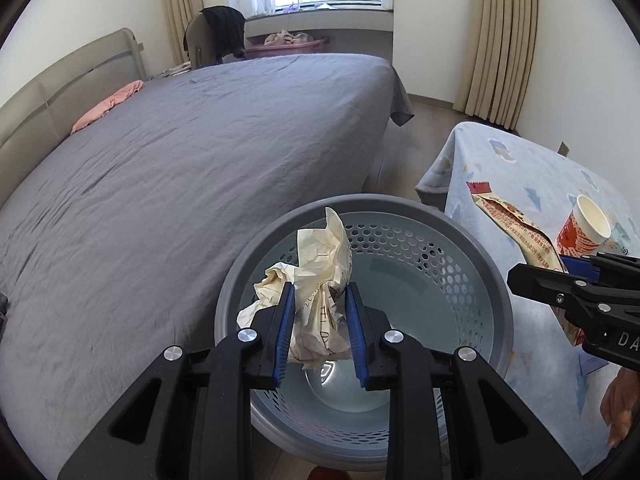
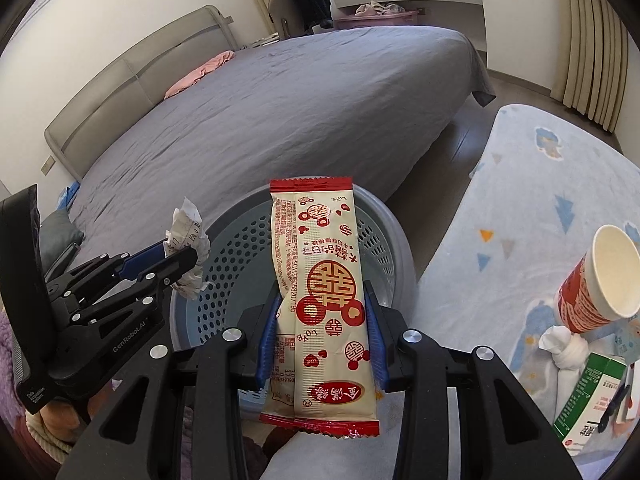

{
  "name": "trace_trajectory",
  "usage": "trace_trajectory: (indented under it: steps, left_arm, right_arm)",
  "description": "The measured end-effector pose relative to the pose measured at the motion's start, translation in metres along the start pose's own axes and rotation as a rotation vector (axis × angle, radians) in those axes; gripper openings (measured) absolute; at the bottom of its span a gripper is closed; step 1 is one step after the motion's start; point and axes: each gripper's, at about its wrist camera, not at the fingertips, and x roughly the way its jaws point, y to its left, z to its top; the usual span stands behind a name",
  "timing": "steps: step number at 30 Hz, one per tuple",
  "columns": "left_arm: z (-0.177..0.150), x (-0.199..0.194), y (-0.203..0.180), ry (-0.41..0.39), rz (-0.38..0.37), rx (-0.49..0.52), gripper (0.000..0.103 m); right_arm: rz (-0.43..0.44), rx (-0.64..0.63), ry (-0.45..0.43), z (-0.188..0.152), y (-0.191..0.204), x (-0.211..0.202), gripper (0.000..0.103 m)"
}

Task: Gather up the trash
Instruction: 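Carry the tissue and wrapper over the wastebasket with both grippers, then open the left gripper and right gripper to drop tissue and wrapper into the wastebasket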

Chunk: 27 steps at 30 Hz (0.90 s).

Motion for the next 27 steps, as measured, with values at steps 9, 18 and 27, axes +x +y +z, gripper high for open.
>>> trace_trajectory:
  steps: [9, 18, 27]
  left_arm:
    - [-0.003, 0.009, -0.001, 0.036, -0.012, -0.01, 0.026]
    - [-0.005, 0.014, 0.001, 0.051, 0.0, -0.027, 0.027]
    - [-0.005, 0.011, 0.007, 0.037, 0.014, -0.054, 0.028]
  right_arm:
    - [0.008, -0.004, 0.024, -0.003, -0.003, 0.009, 0.037]
    - [0.014, -0.041, 0.038, -0.005, 0.007, 0.019, 0.037]
    - [0.009, -0.044, 0.029, -0.007, 0.007, 0.02, 0.037]
